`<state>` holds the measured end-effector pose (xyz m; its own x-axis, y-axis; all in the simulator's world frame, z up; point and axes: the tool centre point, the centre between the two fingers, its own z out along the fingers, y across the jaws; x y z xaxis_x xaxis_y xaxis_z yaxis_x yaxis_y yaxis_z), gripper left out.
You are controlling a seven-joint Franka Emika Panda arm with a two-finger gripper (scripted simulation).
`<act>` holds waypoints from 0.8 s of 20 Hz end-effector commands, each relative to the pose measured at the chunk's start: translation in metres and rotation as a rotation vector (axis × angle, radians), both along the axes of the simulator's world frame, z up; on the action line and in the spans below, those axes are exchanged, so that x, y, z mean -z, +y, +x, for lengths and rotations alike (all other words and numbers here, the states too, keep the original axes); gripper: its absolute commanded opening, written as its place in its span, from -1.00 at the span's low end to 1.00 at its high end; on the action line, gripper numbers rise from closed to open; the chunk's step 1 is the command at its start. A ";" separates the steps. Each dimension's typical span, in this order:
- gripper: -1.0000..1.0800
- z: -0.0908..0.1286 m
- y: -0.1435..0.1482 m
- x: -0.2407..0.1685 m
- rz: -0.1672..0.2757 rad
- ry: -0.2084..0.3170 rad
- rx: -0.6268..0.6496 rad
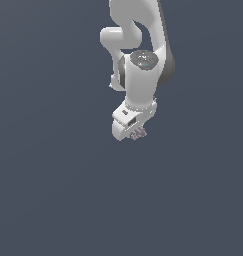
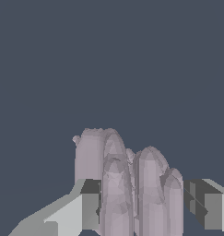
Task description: Pick up the object and move it to a goal position.
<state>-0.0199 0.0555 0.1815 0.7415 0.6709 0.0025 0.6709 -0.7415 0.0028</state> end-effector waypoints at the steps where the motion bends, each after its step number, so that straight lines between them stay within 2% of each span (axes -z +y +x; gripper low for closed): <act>1: -1.00 0.004 0.012 -0.026 0.000 0.001 0.000; 16: -1.00 0.034 0.073 -0.166 0.001 0.003 0.000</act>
